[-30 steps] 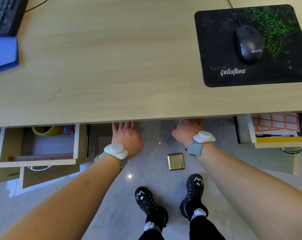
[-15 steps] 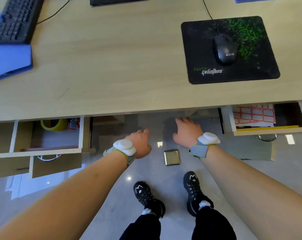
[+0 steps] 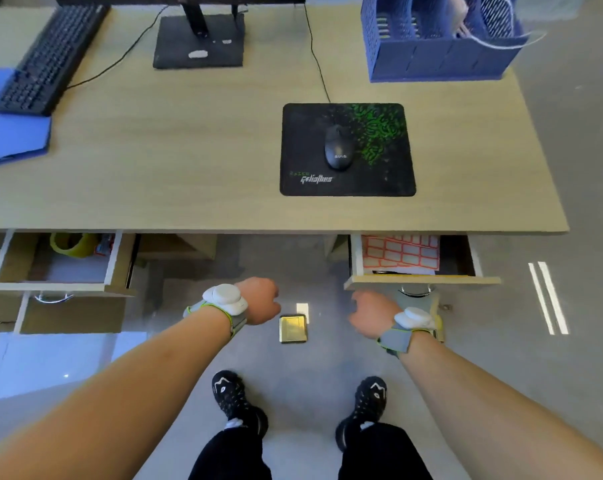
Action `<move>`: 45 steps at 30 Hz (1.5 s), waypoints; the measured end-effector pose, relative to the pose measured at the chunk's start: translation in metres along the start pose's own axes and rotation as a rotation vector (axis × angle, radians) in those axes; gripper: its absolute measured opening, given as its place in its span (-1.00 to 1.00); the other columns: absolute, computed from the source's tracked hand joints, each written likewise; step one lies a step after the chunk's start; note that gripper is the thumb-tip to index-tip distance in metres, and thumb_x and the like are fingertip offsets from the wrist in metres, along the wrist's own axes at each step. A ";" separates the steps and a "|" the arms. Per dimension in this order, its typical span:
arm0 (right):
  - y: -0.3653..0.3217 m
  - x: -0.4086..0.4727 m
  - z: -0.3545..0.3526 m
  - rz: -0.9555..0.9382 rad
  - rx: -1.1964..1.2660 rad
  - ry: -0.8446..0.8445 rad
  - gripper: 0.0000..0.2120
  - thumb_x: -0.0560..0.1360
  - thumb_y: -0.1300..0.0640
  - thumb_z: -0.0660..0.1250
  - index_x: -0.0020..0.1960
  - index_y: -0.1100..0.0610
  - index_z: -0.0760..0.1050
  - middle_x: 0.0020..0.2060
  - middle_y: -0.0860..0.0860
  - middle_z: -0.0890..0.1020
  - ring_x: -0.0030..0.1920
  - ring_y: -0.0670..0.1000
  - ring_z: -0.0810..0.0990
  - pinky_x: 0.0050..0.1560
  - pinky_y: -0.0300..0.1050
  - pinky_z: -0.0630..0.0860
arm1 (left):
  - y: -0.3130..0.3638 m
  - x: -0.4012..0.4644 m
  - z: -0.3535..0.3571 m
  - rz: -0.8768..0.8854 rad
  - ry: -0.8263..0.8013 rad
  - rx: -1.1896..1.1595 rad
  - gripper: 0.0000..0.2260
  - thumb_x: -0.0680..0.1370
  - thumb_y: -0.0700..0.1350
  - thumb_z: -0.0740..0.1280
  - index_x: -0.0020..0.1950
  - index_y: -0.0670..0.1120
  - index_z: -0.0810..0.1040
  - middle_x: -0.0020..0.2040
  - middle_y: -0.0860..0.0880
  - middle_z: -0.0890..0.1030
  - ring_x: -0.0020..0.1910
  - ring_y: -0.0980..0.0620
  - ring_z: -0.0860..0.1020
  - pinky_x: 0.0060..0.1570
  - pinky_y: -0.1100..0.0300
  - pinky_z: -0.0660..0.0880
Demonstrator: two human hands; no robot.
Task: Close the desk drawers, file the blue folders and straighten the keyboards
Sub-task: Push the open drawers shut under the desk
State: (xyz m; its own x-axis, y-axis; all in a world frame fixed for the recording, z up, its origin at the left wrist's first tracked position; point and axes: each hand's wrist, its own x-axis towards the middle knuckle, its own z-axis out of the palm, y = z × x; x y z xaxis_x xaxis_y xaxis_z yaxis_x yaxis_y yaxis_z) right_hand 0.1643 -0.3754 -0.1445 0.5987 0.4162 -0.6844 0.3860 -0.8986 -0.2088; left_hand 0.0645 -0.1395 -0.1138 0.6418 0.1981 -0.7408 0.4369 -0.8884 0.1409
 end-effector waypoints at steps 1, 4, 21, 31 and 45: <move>0.022 -0.006 -0.009 -0.004 0.002 -0.009 -0.69 0.47 0.04 0.24 0.18 0.09 0.53 0.15 0.10 0.62 0.14 0.18 0.60 0.08 -0.03 0.56 | 0.022 -0.009 -0.004 -0.015 0.017 -0.031 -0.62 0.57 0.04 0.25 0.34 -0.06 0.55 0.24 -0.11 0.61 0.21 -0.16 0.58 0.20 0.01 0.54; 0.065 -0.023 -0.031 -0.008 -0.036 -0.030 -0.68 0.46 0.09 0.24 0.19 0.09 0.53 0.17 0.08 0.62 0.15 0.17 0.59 0.05 -0.08 0.54 | 0.067 -0.025 -0.007 -0.050 0.035 -0.116 -0.65 0.55 0.02 0.24 0.26 -0.09 0.58 0.14 -0.10 0.65 0.09 -0.15 0.61 0.14 -0.02 0.59; 0.160 -0.108 -0.073 0.003 -0.008 0.001 -0.73 0.61 0.14 0.19 0.22 0.18 0.55 0.20 0.11 0.62 0.21 0.15 0.57 0.01 -0.15 0.43 | 0.178 -0.073 -0.001 0.018 0.142 -0.187 -0.61 0.54 0.01 0.26 0.33 -0.08 0.51 0.16 -0.10 0.62 0.06 -0.13 0.61 0.13 -0.01 0.59; 0.178 -0.118 -0.064 0.028 -0.009 0.118 -0.61 0.54 0.14 0.26 0.35 0.19 0.42 0.20 0.18 0.59 0.16 0.21 0.59 0.05 -0.05 0.50 | 0.214 -0.067 0.034 -0.017 0.135 -0.245 -0.59 0.53 0.00 0.27 0.34 -0.12 0.46 0.24 -0.11 0.59 0.14 -0.14 0.59 0.13 0.00 0.57; 0.252 -0.037 -0.095 0.014 0.011 -0.166 -0.68 0.50 0.15 0.21 0.22 0.20 0.51 0.10 0.20 0.62 0.11 0.26 0.59 0.02 0.02 0.50 | 0.288 0.003 0.021 -0.242 0.037 -0.406 -0.50 0.53 0.01 0.26 0.47 -0.08 0.37 0.29 -0.14 0.57 0.13 -0.14 0.59 0.04 0.07 0.54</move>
State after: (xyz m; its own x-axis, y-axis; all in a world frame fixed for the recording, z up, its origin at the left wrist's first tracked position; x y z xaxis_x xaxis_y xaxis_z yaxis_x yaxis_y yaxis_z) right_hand 0.3062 -0.6043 -0.1053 0.4791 0.3760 -0.7932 0.3702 -0.9059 -0.2058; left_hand 0.1785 -0.4034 -0.0894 0.5102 0.4009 -0.7609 0.7830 -0.5826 0.2181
